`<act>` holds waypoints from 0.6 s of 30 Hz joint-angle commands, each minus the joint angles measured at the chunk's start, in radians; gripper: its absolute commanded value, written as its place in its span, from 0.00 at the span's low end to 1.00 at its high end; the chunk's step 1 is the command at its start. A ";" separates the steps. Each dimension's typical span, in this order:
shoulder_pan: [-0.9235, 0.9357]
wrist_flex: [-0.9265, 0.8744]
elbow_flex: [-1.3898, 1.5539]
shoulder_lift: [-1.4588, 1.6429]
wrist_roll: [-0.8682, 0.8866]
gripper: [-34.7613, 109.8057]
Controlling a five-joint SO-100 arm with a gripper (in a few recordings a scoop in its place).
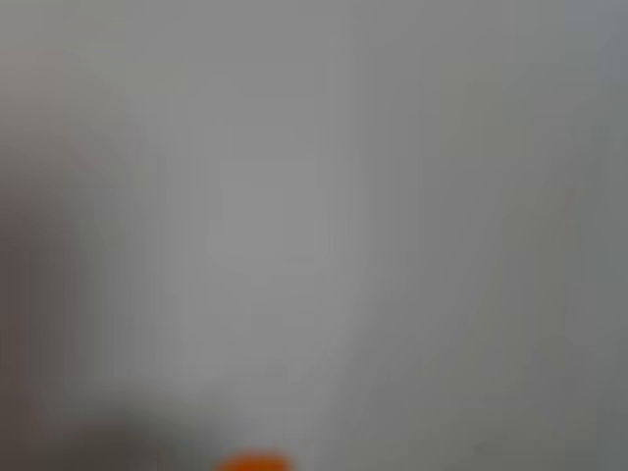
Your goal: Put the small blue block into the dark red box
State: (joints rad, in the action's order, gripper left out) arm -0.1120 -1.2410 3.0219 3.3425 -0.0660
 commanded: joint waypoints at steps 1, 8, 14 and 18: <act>0.002 0.005 0.006 0.014 0.041 0.29; -0.008 0.074 -0.029 -0.005 0.097 0.32; -0.025 0.206 -0.235 -0.420 0.121 0.35; -0.037 0.201 -0.500 -0.782 0.138 0.36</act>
State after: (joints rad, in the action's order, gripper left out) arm -0.1273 -1.0370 2.7274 2.7888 0.0552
